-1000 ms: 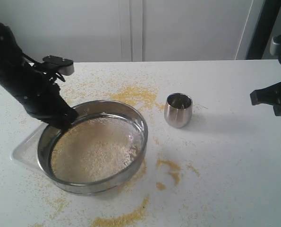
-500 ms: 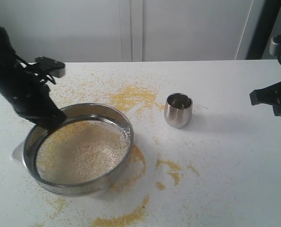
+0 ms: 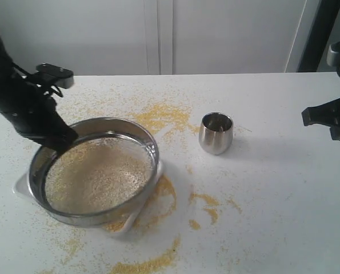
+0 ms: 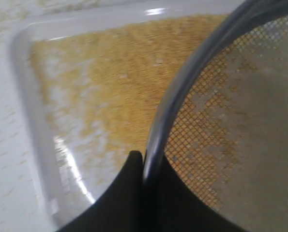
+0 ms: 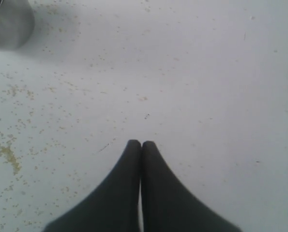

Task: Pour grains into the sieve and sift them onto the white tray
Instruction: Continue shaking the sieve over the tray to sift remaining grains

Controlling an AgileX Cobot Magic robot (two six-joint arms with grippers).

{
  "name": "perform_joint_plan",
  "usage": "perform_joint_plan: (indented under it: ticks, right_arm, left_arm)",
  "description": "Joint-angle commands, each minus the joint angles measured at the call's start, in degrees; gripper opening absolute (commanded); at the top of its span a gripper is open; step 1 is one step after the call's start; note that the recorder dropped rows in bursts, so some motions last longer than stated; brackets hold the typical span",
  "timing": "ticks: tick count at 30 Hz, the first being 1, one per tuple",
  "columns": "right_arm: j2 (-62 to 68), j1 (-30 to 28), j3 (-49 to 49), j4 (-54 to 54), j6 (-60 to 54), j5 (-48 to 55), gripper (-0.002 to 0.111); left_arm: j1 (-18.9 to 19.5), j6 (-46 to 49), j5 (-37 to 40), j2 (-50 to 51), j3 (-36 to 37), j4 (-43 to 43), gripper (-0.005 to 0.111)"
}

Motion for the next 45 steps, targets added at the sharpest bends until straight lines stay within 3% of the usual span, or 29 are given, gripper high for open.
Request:
perform_joint_plan:
  ticks: [1, 3, 6, 9, 10, 12, 13, 14, 16, 17, 19, 20, 21, 22, 23, 24, 27, 29, 31, 36, 38, 42, 45]
  right_arm:
    - [-0.36, -0.09, 0.09, -0.29, 0.21, -0.72, 0.000]
    - [-0.36, -0.09, 0.09, -0.29, 0.21, -0.72, 0.000]
    - [-0.36, -0.09, 0.09, -0.29, 0.21, -0.72, 0.000]
    - [-0.36, -0.09, 0.09, -0.29, 0.21, -0.72, 0.000]
    - [-0.36, -0.09, 0.09, -0.29, 0.21, -0.72, 0.000]
    - [-0.36, -0.09, 0.09, -0.29, 0.21, -0.72, 0.000]
    - [-0.36, -0.09, 0.09, -0.29, 0.21, -0.72, 0.000]
    - [-0.36, -0.09, 0.09, -0.29, 0.21, -0.72, 0.000]
    - [-0.36, -0.09, 0.09, -0.29, 0.21, -0.72, 0.000]
    - [-0.36, -0.09, 0.09, -0.29, 0.21, -0.72, 0.000]
    - [-0.36, -0.09, 0.09, -0.29, 0.21, -0.72, 0.000]
    - [-0.36, -0.09, 0.09, -0.29, 0.21, -0.72, 0.000]
    - [-0.36, -0.09, 0.09, -0.29, 0.21, -0.72, 0.000]
    - [-0.36, -0.09, 0.09, -0.29, 0.21, -0.72, 0.000]
    - [-0.36, -0.09, 0.09, -0.29, 0.21, -0.72, 0.000]
    - [-0.36, -0.09, 0.09, -0.29, 0.21, -0.72, 0.000]
    - [-0.36, -0.09, 0.09, -0.29, 0.21, -0.72, 0.000]
    - [-0.36, -0.09, 0.09, -0.29, 0.21, -0.72, 0.000]
    - [-0.36, -0.09, 0.09, -0.29, 0.21, -0.72, 0.000]
    - [-0.36, -0.09, 0.09, -0.29, 0.21, -0.72, 0.000]
    - [-0.36, -0.09, 0.09, -0.29, 0.21, -0.72, 0.000]
    - [-0.36, -0.09, 0.09, -0.29, 0.21, -0.72, 0.000]
    - [-0.36, -0.09, 0.09, -0.29, 0.20, -0.72, 0.000]
  left_arm:
    - [10.49, -7.51, 0.81, -0.68, -0.07, 0.77, 0.000]
    - [10.26, -1.72, 3.09, -0.90, -0.07, -3.37, 0.000]
    - [4.39, 6.84, 5.00, -1.14, -0.07, -12.05, 0.000]
    - [-3.53, 10.17, 3.97, -0.88, -0.07, -12.24, 0.000]
    - [-3.18, 10.04, 3.67, -0.74, -0.07, -12.08, 0.000]
    - [3.09, 6.98, 2.53, -0.74, -0.07, -9.28, 0.000]
    - [9.09, -0.40, 2.82, -0.74, -0.07, -9.94, 0.000]
    - [10.63, -1.32, 3.40, -0.74, -0.07, -11.25, 0.000]
    - [8.78, 9.28, 5.59, -0.87, -0.07, -18.26, 0.000]
    - [4.15, 12.31, 5.48, -0.87, 0.04, -19.94, 0.000]
    - [0.65, 7.18, 4.29, -0.87, 0.04, -7.00, 0.000]
    - [1.78, -0.40, 4.29, -0.87, 0.04, 3.02, 0.000]
    - [4.14, -7.81, 4.59, -0.87, 0.04, 7.76, 0.000]
    - [7.83, -12.67, 5.01, -0.87, 0.04, 6.49, 0.000]
    - [9.94, -11.45, 5.25, -0.87, 0.04, 1.60, 0.000]
    - [10.06, -3.08, 5.48, -0.87, 0.41, -6.95, 0.000]
    - [5.14, 9.80, 5.78, -0.87, 2.49, -18.42, 0.000]
    - [1.41, 13.83, 5.78, -0.87, 3.51, -17.64, 0.000]
    - [0.47, 10.63, 3.90, -0.87, 3.96, -13.78, 0.000]
    - [11.50, 1.30, 1.39, -1.12, 3.16, -11.07, 0.000]
    - [13.89, -1.11, 2.84, -1.63, 3.29, -11.77, 0.000]
    - [8.92, 8.49, 5.91, -2.95, 5.10, -13.44, 0.000]
    - [3.73, 12.56, 2.31, -3.85, 5.93, -16.04, 0.000]
